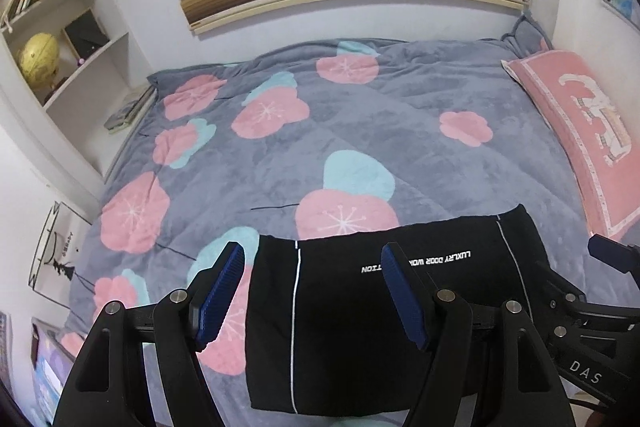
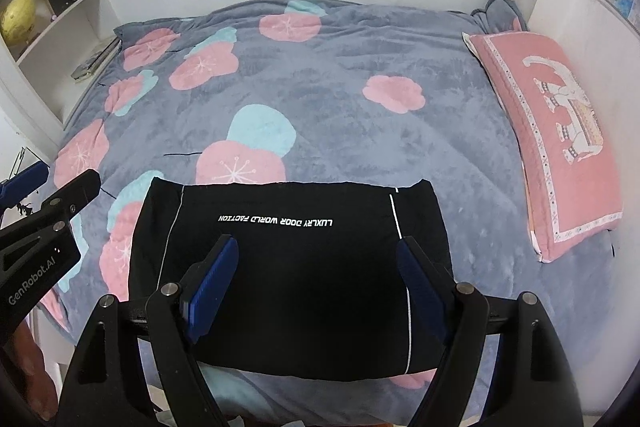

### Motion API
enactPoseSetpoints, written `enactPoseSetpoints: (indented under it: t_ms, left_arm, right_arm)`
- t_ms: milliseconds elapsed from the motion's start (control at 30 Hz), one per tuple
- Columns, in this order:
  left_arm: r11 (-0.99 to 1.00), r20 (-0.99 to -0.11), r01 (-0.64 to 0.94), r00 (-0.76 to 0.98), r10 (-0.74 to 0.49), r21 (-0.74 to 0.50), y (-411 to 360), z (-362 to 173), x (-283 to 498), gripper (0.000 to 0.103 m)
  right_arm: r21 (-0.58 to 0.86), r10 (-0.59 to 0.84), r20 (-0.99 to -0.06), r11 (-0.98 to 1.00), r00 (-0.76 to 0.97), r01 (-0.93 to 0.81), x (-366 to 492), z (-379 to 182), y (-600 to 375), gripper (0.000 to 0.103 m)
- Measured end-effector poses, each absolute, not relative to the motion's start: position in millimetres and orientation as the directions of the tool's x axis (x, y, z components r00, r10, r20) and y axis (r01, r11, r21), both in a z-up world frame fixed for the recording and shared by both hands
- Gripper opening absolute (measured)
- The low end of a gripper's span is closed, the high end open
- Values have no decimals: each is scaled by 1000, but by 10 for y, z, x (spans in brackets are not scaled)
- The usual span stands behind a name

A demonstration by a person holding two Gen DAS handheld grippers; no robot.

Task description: Fold large clothes

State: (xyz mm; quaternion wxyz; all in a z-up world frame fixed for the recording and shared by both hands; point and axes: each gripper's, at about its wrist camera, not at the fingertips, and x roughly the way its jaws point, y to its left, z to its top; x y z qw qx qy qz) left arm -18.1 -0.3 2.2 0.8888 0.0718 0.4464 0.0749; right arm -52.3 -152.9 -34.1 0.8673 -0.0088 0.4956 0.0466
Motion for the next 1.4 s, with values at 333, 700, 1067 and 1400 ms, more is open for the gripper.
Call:
enactPoseSetpoints:
  t_ms: [333,700,1067,1400]
  left_arm:
    - [983,-799,-49,576,173,177,-23,-35,-177,72]
    - [986,-809,-13,569,146,169,-63,-58,-192,72]
    - [985,-824,18,550,134,172,-90,-126,-226,72]
    - [985,-836,53,538,112,166,-164,-202,-248,72]
  right_arm:
    - [40,77,-871,995,485,-88,-533,-384,-1520,83]
    - [33,68,-874,996,481,-81,-549,-404,-1529,83]
    - [24,60,-874,996,482,-81,-594,-420,-1493,83]
    - [14,41,-880,998,473,-62,-665,-475,-1635,83]
